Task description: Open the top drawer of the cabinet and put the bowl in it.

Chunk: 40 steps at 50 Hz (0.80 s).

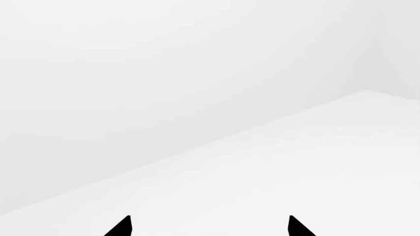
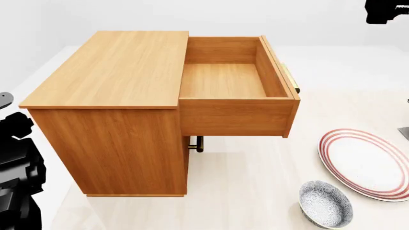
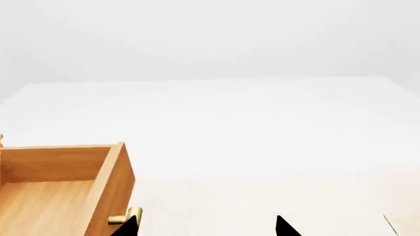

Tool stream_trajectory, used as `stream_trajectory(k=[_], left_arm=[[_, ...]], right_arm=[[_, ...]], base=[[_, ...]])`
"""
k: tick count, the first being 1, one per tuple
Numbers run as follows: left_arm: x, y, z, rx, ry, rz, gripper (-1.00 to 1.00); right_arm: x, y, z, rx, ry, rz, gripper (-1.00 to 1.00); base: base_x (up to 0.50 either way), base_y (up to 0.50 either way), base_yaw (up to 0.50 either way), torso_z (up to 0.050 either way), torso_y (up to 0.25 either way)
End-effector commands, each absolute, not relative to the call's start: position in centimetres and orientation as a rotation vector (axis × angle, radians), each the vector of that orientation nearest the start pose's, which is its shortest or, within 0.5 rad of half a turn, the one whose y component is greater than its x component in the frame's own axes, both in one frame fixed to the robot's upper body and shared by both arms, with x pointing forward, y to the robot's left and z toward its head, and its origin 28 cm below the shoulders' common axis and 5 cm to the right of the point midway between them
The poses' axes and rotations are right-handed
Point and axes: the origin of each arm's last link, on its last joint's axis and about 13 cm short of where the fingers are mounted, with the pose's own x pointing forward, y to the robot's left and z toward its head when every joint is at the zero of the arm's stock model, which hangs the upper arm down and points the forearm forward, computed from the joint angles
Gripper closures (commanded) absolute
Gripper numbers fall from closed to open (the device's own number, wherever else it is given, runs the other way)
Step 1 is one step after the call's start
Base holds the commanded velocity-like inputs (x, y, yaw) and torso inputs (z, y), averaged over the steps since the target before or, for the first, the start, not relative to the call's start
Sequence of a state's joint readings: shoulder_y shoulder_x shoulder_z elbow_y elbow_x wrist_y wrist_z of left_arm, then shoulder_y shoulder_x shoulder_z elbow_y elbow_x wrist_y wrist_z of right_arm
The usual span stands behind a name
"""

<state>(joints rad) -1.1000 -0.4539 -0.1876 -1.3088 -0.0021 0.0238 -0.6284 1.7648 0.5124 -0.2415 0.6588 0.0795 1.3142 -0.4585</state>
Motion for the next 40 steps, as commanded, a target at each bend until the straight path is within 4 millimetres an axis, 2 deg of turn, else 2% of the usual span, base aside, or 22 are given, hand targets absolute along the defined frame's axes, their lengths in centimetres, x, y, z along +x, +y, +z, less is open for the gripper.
stream_trajectory(k=[1, 8, 14, 25, 40], left_arm=[[36.2, 40.4, 11.9, 0.029, 0.140, 1.119, -1.00], [36.3, 40.3, 12.0, 0.029, 0.141, 1.117, -1.00], [36.3, 40.4, 12.1, 0.031, 0.140, 1.119, -1.00], [36.4, 40.2, 12.0, 0.035, 0.141, 1.111, -1.00], [36.3, 40.4, 12.0, 0.037, 0.141, 1.119, -1.00]], right_arm=[[29.7, -29.7, 37.4, -0.075, 0.346, -0.072, -1.00], [29.6, -30.4, 33.5, -0.138, 0.384, -0.063, -1.00], [29.3, -31.0, 29.6, -0.099, 0.517, -0.053, -1.00], [27.9, -31.7, 23.5, -0.185, 0.752, 0.021, -1.00], [27.3, -32.4, 20.6, -0.169, 0.848, 0.024, -1.00]], base=[[0.00, 0.00, 0.00, 0.000, 0.000], [0.00, 0.00, 0.00, 0.000, 0.000], [0.00, 0.00, 0.00, 0.000, 0.000], [0.00, 0.00, 0.00, 0.000, 0.000], [0.00, 0.00, 0.00, 0.000, 0.000]])
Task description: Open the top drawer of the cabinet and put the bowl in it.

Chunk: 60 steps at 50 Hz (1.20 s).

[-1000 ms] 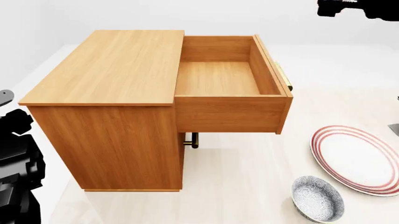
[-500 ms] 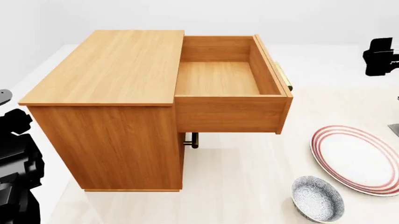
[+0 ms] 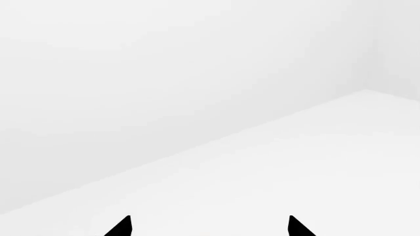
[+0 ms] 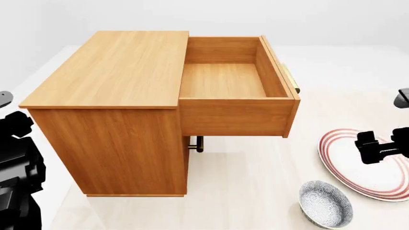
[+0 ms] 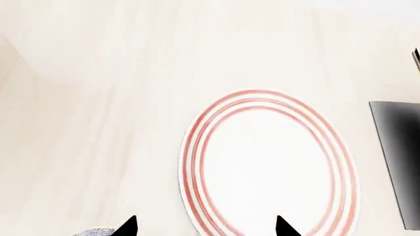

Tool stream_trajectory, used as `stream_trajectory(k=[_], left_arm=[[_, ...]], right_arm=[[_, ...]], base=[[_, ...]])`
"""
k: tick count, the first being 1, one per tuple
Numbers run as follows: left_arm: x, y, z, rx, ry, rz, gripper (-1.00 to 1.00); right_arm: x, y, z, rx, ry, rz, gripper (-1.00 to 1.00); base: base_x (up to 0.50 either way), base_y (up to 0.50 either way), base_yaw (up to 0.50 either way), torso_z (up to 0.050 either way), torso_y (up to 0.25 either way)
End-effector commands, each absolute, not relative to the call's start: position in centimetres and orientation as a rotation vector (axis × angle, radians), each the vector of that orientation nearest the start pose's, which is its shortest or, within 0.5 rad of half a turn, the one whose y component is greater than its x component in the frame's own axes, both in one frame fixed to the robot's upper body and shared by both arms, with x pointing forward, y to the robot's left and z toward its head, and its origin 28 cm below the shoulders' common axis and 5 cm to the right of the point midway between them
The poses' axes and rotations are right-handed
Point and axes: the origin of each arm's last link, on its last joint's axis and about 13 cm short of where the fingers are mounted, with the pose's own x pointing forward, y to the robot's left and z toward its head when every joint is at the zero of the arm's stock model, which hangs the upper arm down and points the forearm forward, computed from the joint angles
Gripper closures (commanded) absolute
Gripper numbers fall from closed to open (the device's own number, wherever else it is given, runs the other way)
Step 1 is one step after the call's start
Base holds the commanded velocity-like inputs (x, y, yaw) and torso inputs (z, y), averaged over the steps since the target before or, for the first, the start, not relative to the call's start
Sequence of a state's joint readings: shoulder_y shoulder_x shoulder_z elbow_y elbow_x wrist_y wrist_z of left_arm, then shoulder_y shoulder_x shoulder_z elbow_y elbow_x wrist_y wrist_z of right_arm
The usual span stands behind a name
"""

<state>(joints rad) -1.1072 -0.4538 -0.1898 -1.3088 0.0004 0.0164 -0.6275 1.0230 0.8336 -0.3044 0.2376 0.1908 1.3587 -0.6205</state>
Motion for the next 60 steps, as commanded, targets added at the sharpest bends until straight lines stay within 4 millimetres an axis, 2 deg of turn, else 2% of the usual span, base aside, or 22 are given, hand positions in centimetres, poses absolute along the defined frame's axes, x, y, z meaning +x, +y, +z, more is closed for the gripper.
stream_trajectory(k=[1, 6, 17, 34, 60], left_arm=[[36.3, 40.4, 12.1, 0.037, 0.140, 1.120, -1.00], [36.3, 40.3, 12.0, 0.035, 0.141, 1.119, -1.00], [36.2, 40.3, 11.9, 0.036, 0.145, 1.121, -1.00], [36.3, 40.3, 12.0, 0.037, 0.142, 1.125, -1.00], [36.4, 40.2, 12.1, 0.039, 0.144, 1.129, -1.00]], right_arm=[[27.3, -32.4, 20.5, -0.166, 0.852, 0.025, -1.00], [26.8, -32.1, 20.0, -0.214, 0.901, 0.094, -1.00], [26.1, -32.6, 19.7, -0.220, 0.928, 0.108, -1.00], [27.4, -31.9, 16.4, -0.198, 0.969, 0.149, -1.00], [28.2, -31.8, 13.3, -0.179, 1.006, 0.181, -1.00]], base=[[0.00, 0.00, 0.00, 0.000, 0.000], [0.00, 0.00, 0.00, 0.000, 0.000], [0.00, 0.00, 0.00, 0.000, 0.000], [0.00, 0.00, 0.00, 0.000, 0.000], [0.00, 0.00, 0.00, 0.000, 0.000]])
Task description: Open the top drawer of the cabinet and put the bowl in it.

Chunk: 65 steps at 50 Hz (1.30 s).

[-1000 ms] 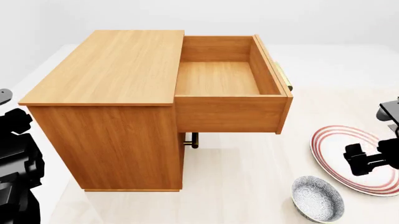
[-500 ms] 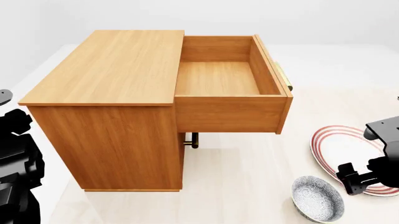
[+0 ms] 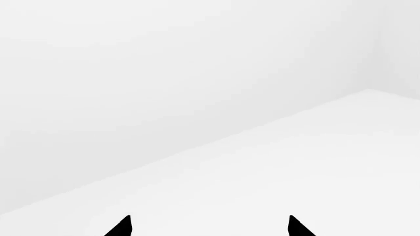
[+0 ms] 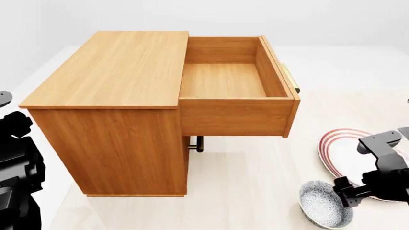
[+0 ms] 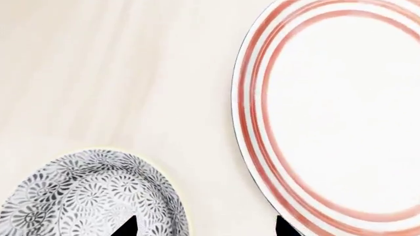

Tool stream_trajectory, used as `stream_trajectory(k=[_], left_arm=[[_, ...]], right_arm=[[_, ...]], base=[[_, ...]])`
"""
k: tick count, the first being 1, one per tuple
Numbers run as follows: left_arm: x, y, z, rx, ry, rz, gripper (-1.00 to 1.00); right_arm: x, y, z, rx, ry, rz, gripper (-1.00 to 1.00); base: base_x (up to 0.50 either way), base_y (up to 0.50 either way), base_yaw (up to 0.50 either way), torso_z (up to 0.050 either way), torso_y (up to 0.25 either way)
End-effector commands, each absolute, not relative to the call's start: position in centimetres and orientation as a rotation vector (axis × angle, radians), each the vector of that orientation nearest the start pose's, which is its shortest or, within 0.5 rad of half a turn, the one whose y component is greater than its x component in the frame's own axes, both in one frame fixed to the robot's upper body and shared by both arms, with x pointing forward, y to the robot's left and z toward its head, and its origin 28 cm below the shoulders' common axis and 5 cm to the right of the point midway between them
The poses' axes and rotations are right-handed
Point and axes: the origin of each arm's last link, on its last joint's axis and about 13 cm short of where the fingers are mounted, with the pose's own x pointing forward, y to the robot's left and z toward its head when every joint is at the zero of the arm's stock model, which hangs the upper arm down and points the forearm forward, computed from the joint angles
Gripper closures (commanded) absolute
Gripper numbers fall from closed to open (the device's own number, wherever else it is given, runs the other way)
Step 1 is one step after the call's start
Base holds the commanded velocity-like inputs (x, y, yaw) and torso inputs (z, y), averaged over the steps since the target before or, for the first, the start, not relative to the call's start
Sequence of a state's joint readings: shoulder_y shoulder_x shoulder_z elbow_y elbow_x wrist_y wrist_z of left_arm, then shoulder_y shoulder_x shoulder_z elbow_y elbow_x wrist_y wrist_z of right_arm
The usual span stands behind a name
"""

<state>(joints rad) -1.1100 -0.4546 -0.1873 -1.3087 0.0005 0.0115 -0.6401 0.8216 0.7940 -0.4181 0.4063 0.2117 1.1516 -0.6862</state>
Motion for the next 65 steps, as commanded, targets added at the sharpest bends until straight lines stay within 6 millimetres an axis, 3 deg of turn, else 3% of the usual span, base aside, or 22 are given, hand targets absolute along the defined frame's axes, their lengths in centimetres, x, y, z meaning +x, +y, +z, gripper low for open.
stream_trajectory(k=[1, 47, 48, 65], left_arm=[[36.4, 40.2, 12.1, 0.039, 0.145, 1.129, -1.00], [36.4, 40.2, 12.1, 0.042, 0.142, 1.128, -1.00], [36.5, 40.1, 12.1, 0.042, 0.141, 1.128, -1.00], [36.4, 40.1, 12.0, 0.043, 0.141, 1.133, -1.00]], right_arm=[[28.2, -31.8, 13.1, -0.177, 1.008, 0.182, -1.00], [28.6, -31.5, 9.2, -0.136, 1.064, 0.202, -1.00], [28.6, -31.5, 9.2, -0.136, 1.062, 0.199, 1.00], [28.8, -31.6, 9.6, -0.119, 1.041, 0.175, 1.00]], base=[[0.00, 0.00, 0.00, 0.000, 0.000], [0.00, 0.00, 0.00, 0.000, 0.000], [0.00, 0.00, 0.00, 0.000, 0.000], [0.00, 0.00, 0.00, 0.000, 0.000]])
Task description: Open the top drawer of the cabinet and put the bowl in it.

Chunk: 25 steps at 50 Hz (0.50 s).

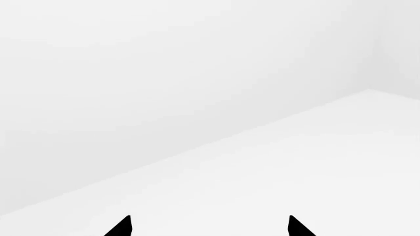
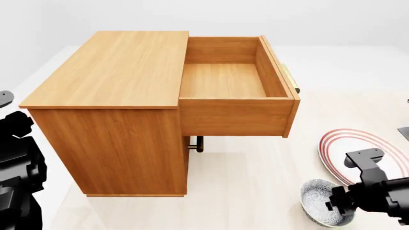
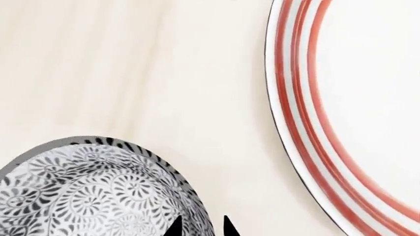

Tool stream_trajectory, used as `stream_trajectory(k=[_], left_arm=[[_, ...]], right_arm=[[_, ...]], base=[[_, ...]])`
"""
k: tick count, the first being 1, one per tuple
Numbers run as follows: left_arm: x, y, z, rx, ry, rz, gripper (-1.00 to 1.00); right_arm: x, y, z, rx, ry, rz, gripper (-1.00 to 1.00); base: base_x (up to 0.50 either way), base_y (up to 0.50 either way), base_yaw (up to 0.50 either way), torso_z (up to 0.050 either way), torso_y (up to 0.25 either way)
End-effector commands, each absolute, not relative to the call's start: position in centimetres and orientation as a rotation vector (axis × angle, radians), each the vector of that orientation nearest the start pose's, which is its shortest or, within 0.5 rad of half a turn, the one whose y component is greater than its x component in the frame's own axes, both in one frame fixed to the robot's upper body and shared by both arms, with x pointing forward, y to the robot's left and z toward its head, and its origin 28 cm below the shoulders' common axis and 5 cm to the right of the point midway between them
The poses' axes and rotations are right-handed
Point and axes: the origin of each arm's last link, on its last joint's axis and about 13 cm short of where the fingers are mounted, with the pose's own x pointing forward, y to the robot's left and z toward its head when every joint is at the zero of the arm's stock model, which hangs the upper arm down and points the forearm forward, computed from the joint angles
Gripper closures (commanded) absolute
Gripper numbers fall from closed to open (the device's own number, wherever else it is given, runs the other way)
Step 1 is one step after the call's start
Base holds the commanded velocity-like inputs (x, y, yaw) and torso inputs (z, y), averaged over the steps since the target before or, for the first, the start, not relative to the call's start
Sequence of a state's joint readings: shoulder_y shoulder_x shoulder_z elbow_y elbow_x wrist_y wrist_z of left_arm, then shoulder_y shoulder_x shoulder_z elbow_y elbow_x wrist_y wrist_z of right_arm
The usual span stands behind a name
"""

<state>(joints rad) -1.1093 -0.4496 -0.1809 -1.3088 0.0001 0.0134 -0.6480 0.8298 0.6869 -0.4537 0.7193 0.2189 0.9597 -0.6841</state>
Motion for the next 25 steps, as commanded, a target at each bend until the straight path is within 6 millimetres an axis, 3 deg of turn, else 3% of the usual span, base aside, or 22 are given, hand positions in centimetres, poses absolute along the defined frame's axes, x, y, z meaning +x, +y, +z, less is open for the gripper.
stream_trajectory(k=[1, 11, 25], left_arm=[[36.4, 40.1, 12.0, 0.043, 0.141, 1.133, -1.00], [36.4, 40.1, 12.0, 0.040, 0.142, 1.130, -1.00], [36.5, 39.9, 11.9, 0.039, 0.142, 1.125, -1.00]], right_arm=[[28.8, -31.6, 9.6, -0.118, 1.041, 0.175, 1.00], [28.6, -31.9, 11.8, -0.054, 0.948, 0.144, 1.00], [28.2, -32.2, 18.5, 0.021, 0.748, 0.049, 1.00]], base=[[0.00, 0.00, 0.00, 0.000, 0.000], [0.00, 0.00, 0.00, 0.000, 0.000], [0.00, 0.00, 0.00, 0.000, 0.000]])
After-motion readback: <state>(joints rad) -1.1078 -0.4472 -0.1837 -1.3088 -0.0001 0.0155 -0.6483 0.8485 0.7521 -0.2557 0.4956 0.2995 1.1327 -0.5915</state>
